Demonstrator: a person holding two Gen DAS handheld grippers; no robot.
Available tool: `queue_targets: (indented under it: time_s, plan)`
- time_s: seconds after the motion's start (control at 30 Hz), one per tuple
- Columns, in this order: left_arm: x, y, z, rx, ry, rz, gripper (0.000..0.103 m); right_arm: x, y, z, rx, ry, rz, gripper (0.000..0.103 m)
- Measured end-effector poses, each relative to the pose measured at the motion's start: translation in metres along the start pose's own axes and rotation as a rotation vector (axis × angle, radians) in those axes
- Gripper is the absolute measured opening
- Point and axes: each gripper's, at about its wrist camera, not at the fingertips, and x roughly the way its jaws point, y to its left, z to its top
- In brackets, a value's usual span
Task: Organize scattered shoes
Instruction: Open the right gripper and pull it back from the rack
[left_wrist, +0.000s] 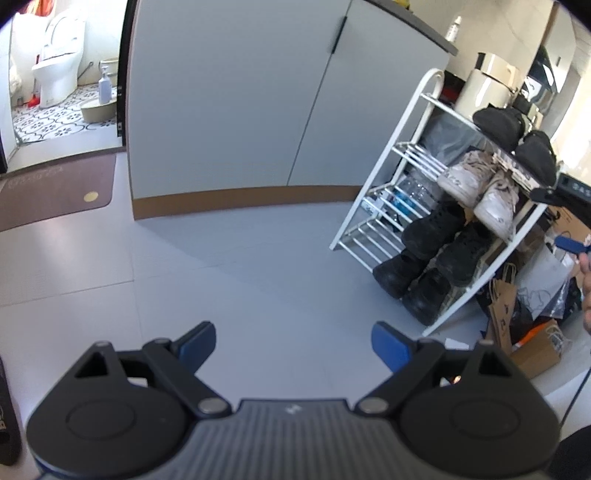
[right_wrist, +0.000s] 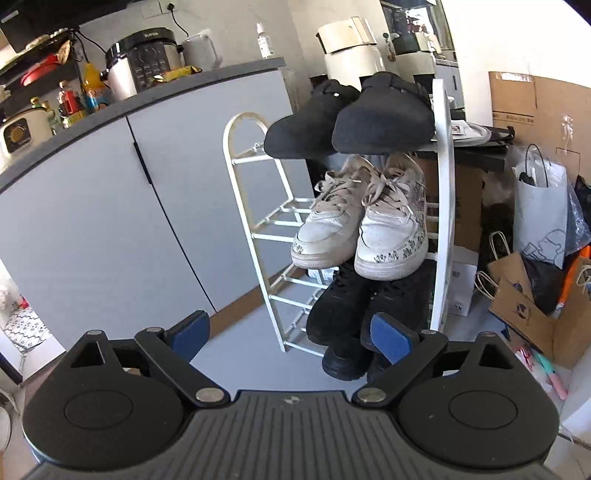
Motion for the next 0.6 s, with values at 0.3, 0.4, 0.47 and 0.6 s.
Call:
queue_targets:
  time_s: [0.3,0.4,0.47,0.6]
  plan:
    - [-0.01,-0.036,0.0,0.094,-0.11,-0.008,0.092,-0.015,0.006,0.005,-0.006,-0.071,-0.025,0.097]
    - [-0.02,-0.045,0.006,0.065,-0.13,-0.026,0.093,-0.025,0.005,0.011,-0.025,-0.116,-0.031,0.097]
    - [-0.026,-0.049,0.012,0.041,-0.133,-0.017,0.093,-0.027,0.006,0.008,-0.041,-0.105,-0.018,0.097]
    - [-0.031,-0.06,0.028,0.007,-0.124,-0.012,0.095,-0.03,0.009,0.007,-0.094,-0.086,0.027,0.097]
